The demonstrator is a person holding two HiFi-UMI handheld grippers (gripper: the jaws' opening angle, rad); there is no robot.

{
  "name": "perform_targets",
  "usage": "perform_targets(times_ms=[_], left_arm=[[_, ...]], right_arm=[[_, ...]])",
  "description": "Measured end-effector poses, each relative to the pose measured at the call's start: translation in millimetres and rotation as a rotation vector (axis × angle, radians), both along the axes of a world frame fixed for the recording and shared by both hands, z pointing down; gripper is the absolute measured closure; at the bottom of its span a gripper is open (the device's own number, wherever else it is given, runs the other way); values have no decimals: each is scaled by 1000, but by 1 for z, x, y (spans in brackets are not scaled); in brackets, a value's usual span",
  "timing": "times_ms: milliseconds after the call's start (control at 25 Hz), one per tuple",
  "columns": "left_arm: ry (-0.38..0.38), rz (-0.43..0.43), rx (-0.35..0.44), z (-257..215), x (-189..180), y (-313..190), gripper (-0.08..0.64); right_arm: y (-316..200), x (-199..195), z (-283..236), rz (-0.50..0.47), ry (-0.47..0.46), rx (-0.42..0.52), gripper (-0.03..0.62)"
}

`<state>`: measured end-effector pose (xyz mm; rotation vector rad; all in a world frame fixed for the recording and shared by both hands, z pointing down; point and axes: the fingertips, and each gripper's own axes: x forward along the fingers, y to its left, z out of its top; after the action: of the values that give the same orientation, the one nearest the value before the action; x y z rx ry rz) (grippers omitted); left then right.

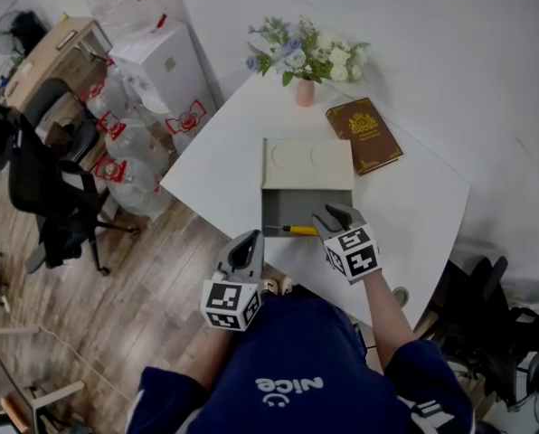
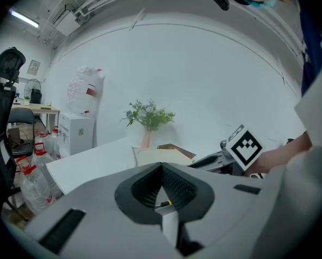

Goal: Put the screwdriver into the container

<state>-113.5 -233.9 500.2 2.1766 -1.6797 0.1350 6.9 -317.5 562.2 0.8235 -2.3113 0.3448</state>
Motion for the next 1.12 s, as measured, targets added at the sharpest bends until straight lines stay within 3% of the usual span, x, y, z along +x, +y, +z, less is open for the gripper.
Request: perform_targets(times_ms=[560,960,1120], left_arm=[[38,65,12,-1,19,7,545],[36,126,26,0,37,15,545],[37,132,43,-7,42,18,545]], right_arm=[[59,48,-55,218,-145,199,428],[83,64,-56,282,-166,216,430],[87,62,-65,279,-266,205,431]])
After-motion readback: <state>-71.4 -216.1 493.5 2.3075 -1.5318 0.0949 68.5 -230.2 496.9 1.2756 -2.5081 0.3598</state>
